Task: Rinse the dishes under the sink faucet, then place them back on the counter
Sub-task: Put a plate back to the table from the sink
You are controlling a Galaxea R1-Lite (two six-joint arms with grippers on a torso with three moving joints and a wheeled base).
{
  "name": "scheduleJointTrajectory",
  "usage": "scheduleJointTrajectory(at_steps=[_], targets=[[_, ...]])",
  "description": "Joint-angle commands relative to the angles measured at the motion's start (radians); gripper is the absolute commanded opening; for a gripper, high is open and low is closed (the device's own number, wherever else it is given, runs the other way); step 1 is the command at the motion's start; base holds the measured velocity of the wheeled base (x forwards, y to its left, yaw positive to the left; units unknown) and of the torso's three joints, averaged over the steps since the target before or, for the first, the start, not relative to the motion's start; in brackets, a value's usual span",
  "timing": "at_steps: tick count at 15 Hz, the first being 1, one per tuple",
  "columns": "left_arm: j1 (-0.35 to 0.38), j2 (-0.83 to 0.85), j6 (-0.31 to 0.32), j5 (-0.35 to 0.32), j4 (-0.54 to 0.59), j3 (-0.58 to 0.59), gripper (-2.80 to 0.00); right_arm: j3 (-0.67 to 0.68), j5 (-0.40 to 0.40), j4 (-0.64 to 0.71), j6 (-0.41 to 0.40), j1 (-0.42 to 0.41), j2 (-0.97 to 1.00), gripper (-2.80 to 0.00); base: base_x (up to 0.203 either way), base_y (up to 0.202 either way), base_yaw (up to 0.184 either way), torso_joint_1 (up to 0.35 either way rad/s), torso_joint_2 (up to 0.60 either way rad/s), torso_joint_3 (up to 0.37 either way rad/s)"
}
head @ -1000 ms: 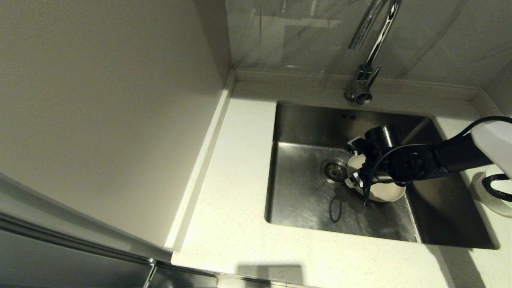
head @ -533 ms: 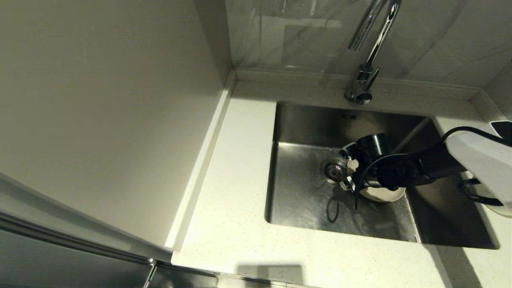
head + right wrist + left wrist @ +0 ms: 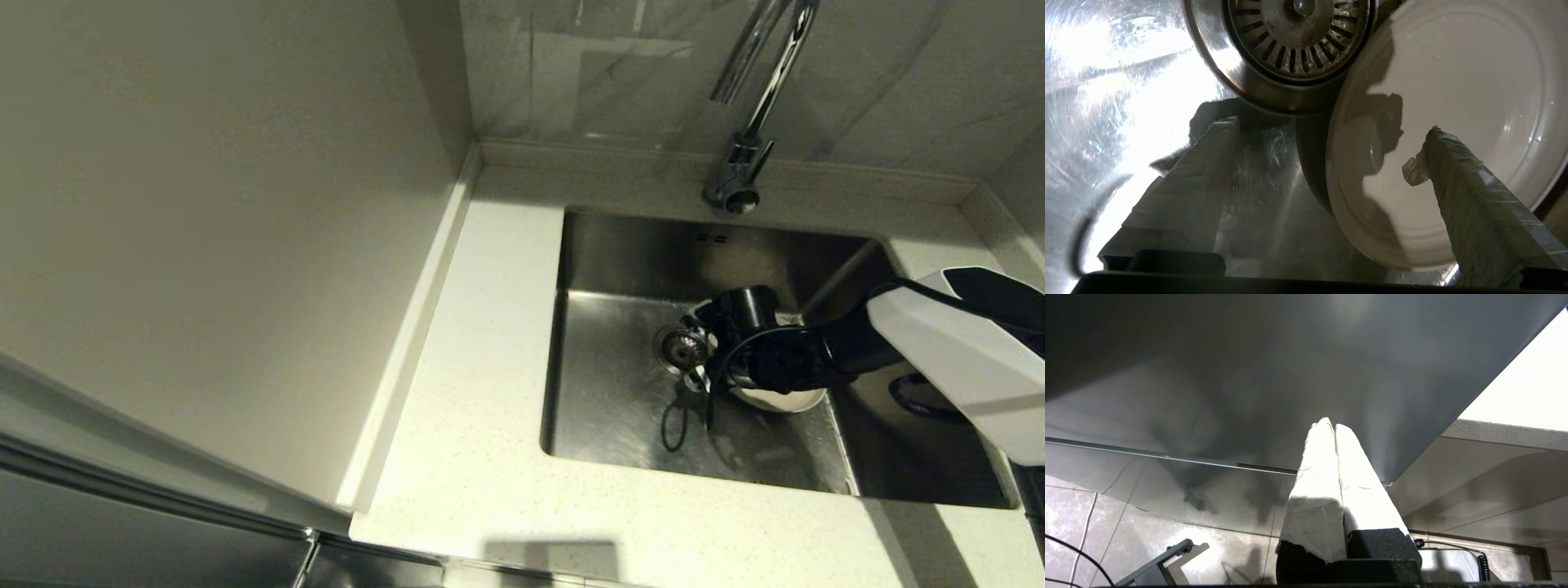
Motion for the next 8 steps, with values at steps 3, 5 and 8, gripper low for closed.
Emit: scheduleJointTrajectory(at_steps=[3,5,8], targets=[[0.0,-0.003,0.0,0.001,-0.001,0.0,-2.8,-0.041,-0.024,-0.001,0.001,-0.003,0.053,0.0,0.0,0.0,0.0,0.0,0.0,0.0],[0.0,-0.003,0.0,0.001,-0.001,0.0,-2.8,-0.045,-0.024,-0.001,0.001,-0.006,0.058,0.0,0.0,0.0,0.0,0.0,0.0,0.0],[0.0,-0.003,0.0,0.001,-0.001,0.0,-2.8,-0.064,-0.024,-0.001,0.002,-0.012,0.063,0.0,0.0,0.0,0.0,0.0,0.0,0.0]])
